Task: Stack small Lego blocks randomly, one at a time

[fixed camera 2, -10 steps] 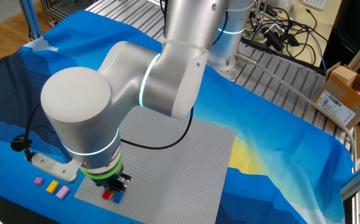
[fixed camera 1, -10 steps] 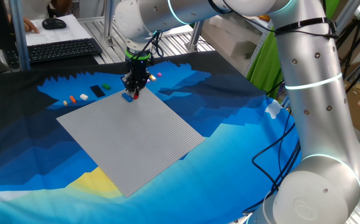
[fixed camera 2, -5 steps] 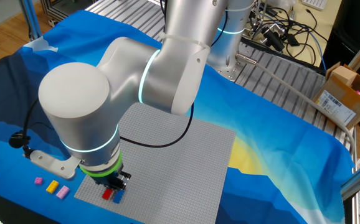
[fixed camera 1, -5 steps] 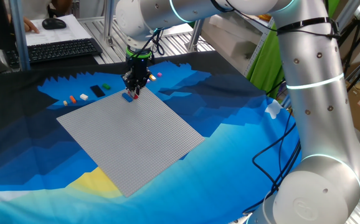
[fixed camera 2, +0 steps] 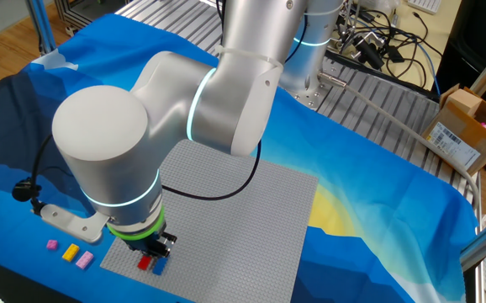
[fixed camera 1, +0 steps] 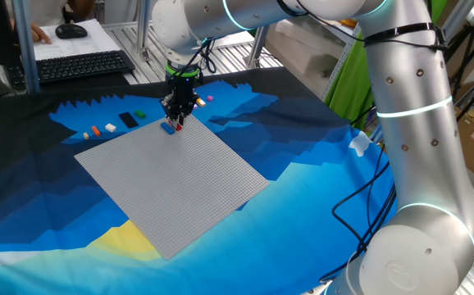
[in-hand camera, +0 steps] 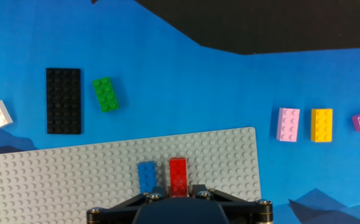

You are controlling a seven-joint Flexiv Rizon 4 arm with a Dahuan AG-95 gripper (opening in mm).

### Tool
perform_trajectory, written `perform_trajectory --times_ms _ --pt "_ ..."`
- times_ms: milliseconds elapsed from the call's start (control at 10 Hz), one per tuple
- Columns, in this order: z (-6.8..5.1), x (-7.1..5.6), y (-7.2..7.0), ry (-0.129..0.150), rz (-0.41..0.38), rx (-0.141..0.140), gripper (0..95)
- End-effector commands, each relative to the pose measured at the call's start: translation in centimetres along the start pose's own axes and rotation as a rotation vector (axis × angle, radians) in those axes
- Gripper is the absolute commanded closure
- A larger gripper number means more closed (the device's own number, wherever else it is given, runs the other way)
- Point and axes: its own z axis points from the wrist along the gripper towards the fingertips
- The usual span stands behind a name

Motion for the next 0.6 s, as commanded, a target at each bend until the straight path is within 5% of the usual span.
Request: perform_trajectory --times_ms 100,600 --pt "-0.03 0.0 0.01 0.0 -0.002 0.0 95.0" --pt "0.05 -0.02 0.01 0.003 -0.021 0.001 95.0"
